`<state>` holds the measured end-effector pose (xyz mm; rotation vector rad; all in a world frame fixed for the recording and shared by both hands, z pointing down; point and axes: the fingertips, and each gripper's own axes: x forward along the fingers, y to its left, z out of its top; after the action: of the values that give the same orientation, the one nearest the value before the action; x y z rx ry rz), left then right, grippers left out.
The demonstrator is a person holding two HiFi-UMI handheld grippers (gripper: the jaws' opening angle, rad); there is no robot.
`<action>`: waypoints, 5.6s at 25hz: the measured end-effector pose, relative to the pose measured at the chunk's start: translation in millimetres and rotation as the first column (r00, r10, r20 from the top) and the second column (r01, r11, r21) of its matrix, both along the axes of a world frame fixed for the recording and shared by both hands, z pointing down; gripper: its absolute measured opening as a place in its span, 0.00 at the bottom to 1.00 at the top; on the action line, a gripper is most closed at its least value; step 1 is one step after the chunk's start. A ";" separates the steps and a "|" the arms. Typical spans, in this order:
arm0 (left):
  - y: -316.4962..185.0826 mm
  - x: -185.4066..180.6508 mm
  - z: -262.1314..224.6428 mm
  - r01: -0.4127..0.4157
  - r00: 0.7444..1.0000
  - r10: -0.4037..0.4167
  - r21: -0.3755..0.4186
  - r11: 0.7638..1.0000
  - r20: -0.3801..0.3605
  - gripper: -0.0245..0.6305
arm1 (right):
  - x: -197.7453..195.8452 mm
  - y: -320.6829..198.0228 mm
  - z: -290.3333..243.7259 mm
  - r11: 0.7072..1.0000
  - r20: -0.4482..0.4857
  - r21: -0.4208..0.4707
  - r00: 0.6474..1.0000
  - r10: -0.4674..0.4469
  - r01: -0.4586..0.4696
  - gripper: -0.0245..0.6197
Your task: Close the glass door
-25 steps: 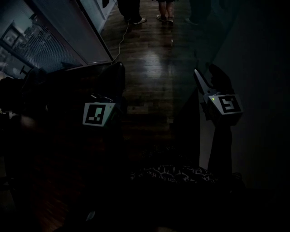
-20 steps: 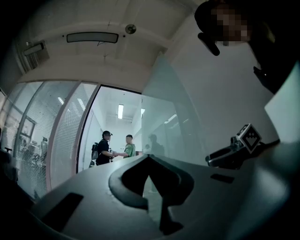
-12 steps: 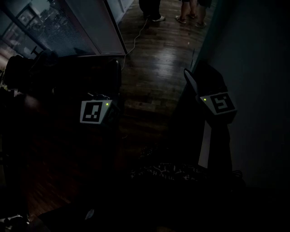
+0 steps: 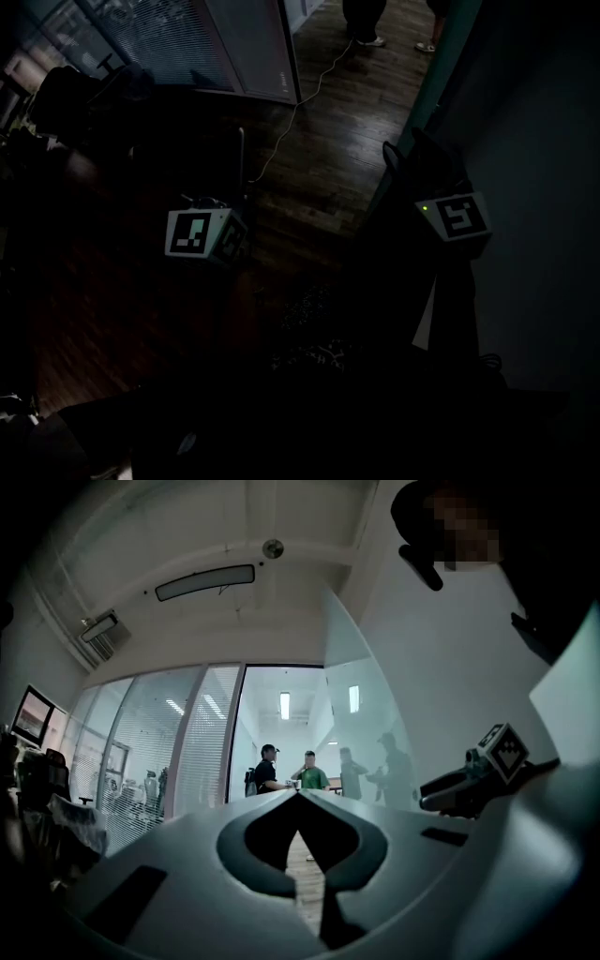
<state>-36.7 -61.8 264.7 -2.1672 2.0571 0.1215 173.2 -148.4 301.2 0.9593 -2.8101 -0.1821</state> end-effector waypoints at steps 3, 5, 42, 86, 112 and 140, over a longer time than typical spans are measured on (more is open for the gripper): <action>-6.7 -22.5 -4.3 0.014 1.000 -0.014 0.008 1.000 -0.002 0.04 | -26.2 -4.9 -3.6 1.000 -0.005 0.004 1.000 -0.020 0.020 0.36; -13.5 -37.2 -9.0 0.018 1.000 -0.018 0.013 1.000 0.000 0.04 | -42.0 -9.9 -4.9 1.000 -0.004 0.001 1.000 -0.023 0.023 0.36; -124.4 -243.5 -15.2 0.083 0.996 -0.083 0.009 0.997 0.038 0.04 | -238.4 -187.3 17.2 0.997 0.017 -0.071 0.999 0.043 -0.041 0.35; -330.1 -401.6 -19.0 0.088 0.995 -0.090 0.035 0.995 0.038 0.04 | -405.5 -379.7 63.4 0.973 -0.047 -0.216 0.996 0.076 -0.085 0.22; -451.3 -500.3 -6.3 -0.037 0.999 0.037 0.022 0.999 -0.026 0.04 | -477.6 -503.6 62.3 0.945 -0.017 -0.213 0.968 0.251 -0.249 0.22; -602.5 -540.7 -13.8 -0.023 1.000 0.023 0.035 0.999 -0.003 0.04 | -539.0 -642.6 56.6 0.944 -0.002 -0.196 0.962 0.272 -0.267 0.21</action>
<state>-577.5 -664.3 250.9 -2.1725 2.0173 0.1627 -365.8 -791.1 357.8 1.2870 -2.6185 0.1393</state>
